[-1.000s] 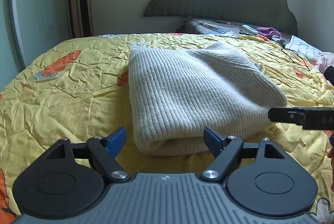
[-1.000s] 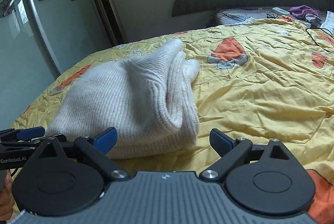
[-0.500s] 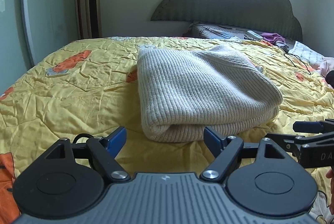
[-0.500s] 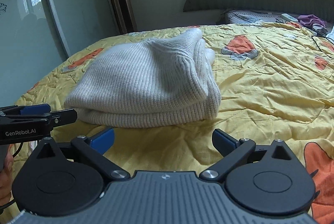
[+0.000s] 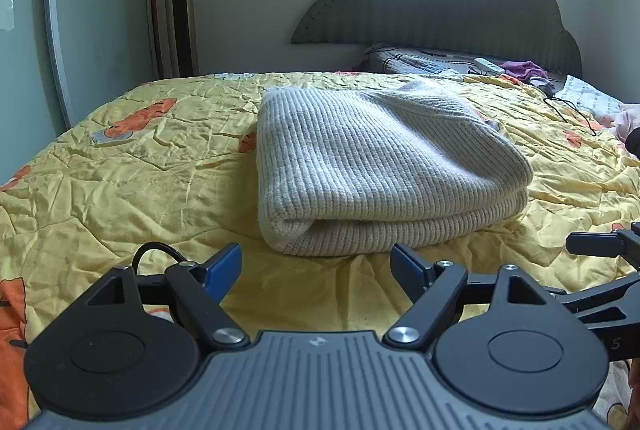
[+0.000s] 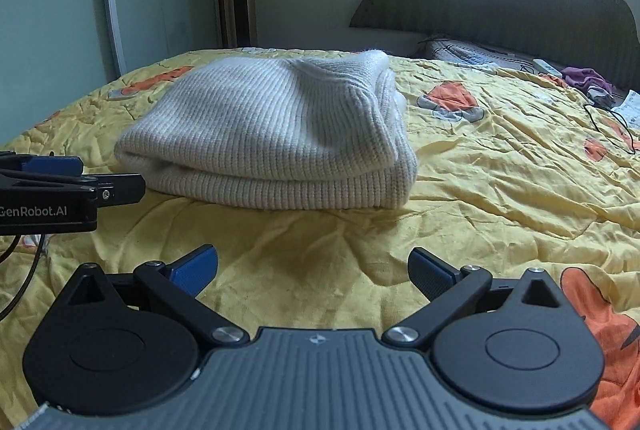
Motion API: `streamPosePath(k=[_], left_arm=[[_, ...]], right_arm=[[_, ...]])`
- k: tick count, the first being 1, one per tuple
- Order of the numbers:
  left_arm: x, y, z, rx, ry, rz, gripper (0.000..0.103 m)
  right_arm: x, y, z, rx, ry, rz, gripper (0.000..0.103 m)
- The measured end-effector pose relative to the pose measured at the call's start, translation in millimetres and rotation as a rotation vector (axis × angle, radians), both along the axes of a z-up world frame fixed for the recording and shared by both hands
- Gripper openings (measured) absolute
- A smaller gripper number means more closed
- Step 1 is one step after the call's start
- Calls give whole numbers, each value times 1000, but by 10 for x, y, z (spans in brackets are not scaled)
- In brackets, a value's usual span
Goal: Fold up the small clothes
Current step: 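Withdraw both open tools from the folded sweater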
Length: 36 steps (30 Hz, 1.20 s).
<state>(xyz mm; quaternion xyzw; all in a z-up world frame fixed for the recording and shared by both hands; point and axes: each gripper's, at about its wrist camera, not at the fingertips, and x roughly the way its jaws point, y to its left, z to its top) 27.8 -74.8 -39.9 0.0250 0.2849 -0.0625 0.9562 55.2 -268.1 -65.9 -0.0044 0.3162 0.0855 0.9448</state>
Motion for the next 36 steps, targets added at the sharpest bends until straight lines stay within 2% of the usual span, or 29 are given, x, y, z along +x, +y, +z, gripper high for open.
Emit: streamPosePath(k=[10, 16, 36], left_arm=[[14, -8, -118, 28, -4, 31, 81], [12, -10, -104, 24, 2, 20, 82], [50, 34, -252, 19, 7, 76, 82]], right_arm=[[46, -30, -59, -15, 10, -25, 102], [54, -17, -64, -23, 6, -21, 102], [105, -49, -132, -19, 28, -26, 103]])
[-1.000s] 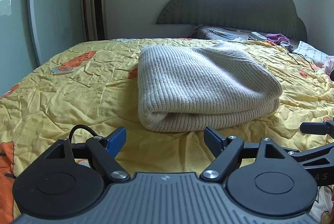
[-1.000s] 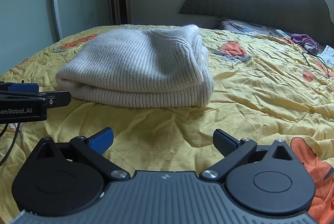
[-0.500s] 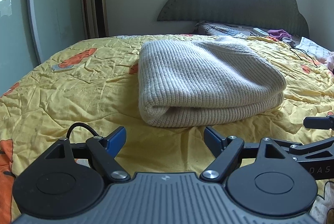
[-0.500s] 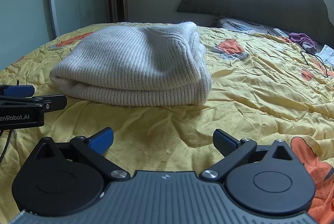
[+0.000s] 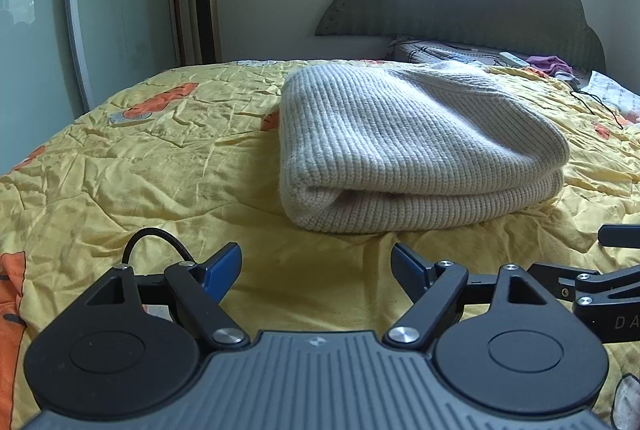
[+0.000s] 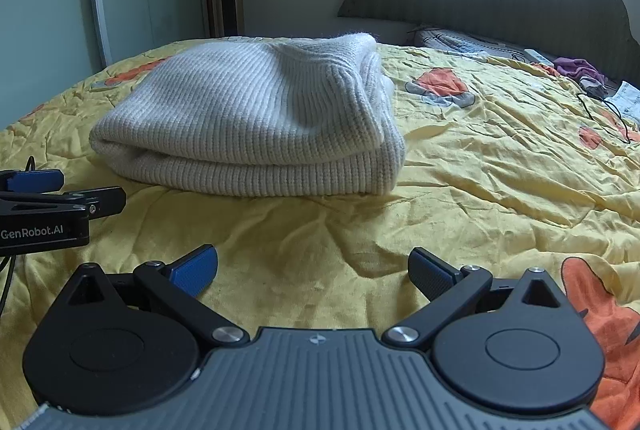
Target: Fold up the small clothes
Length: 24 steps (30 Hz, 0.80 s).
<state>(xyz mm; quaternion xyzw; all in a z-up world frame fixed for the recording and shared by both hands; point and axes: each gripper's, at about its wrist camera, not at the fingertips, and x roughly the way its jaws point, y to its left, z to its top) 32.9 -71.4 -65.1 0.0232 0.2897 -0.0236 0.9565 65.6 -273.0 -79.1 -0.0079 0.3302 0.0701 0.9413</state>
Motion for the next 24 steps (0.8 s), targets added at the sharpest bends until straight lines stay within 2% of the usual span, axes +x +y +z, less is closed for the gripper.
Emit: streamPosePath(k=[24], left_arm=[[56, 18, -26, -7, 64, -24, 82]], right_arm=[[89, -25, -116, -19, 39, -17, 103]])
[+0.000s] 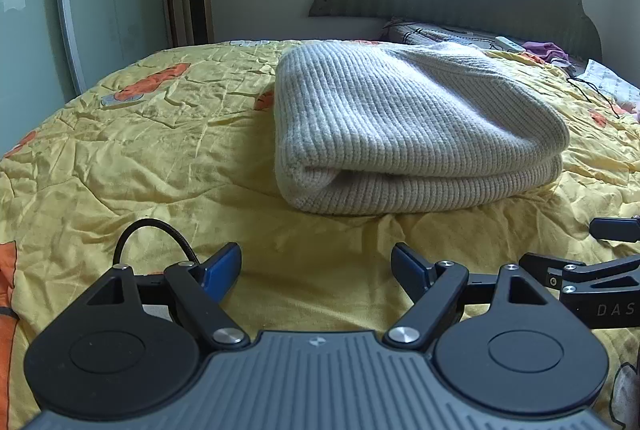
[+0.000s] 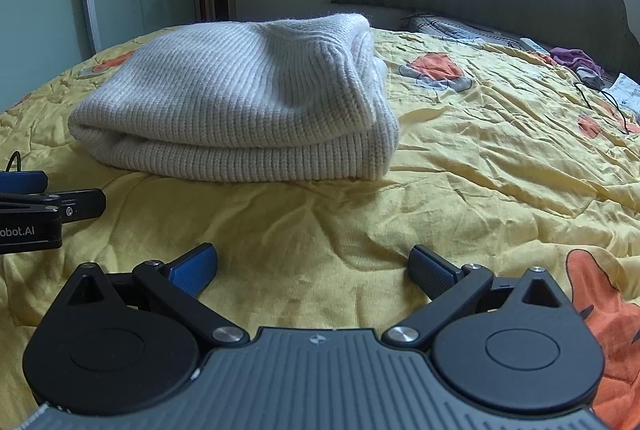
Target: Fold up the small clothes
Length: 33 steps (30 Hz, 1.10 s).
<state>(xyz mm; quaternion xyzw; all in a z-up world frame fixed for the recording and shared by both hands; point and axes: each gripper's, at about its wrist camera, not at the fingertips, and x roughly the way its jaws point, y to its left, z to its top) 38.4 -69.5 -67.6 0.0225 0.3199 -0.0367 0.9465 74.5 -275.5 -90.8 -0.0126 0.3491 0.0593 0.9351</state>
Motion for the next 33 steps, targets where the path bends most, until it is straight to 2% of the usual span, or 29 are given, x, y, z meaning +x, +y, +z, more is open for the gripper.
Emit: streamPosePath(k=[16, 23, 30, 33], left_arm=[[25, 26, 153, -17, 18, 6, 82], [65, 129, 498, -142, 46, -11, 82], [160, 431, 736, -282, 75, 42, 82], [159, 426, 694, -274, 61, 79, 82]], right_arm=[[8, 1, 0, -5, 1, 1, 103], [8, 1, 0, -4, 1, 1, 103], [8, 2, 1, -4, 1, 1, 103], [8, 4, 2, -4, 1, 1, 103]])
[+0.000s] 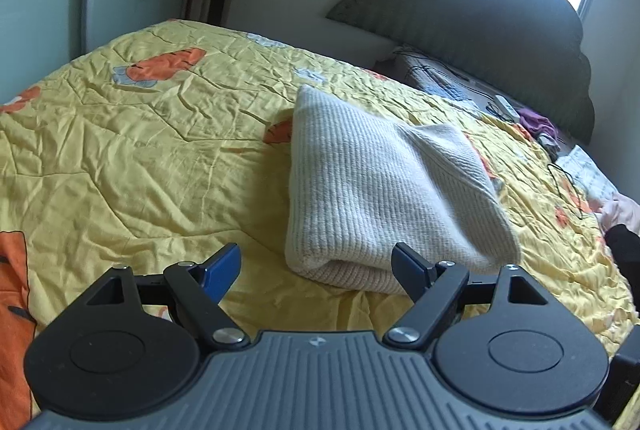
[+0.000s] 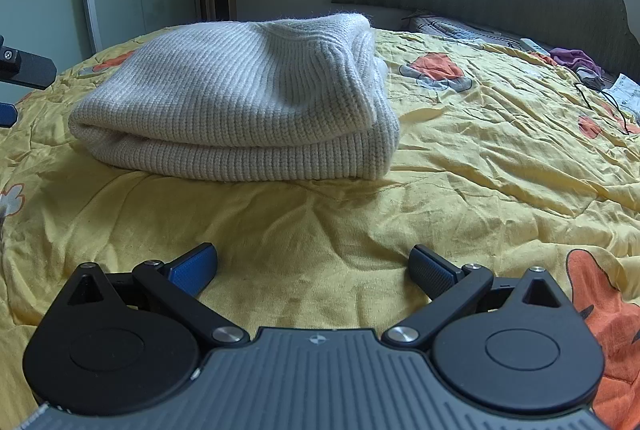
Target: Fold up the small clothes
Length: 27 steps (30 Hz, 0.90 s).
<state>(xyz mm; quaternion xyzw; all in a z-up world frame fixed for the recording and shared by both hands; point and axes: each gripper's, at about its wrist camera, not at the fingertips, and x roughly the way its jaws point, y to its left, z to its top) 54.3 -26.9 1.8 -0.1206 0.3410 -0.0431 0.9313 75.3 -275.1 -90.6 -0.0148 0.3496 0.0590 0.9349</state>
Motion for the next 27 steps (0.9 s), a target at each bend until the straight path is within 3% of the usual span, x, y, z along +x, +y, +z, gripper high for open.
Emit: streamPosePath(k=[4, 10, 20, 27], left_arm=[[-36, -139, -185, 117, -35, 54, 83], [5, -235, -493, 135, -15, 46, 83], [-34, -452, -724, 291, -24, -7, 83], [-52, -445, -725, 285, -23, -9, 87]], right_arm=[[0, 1, 0, 0, 0, 0, 103], [0, 2, 1, 0, 0, 0, 103], [0, 3, 2, 0, 0, 0, 103], [0, 3, 3, 0, 0, 0, 103]])
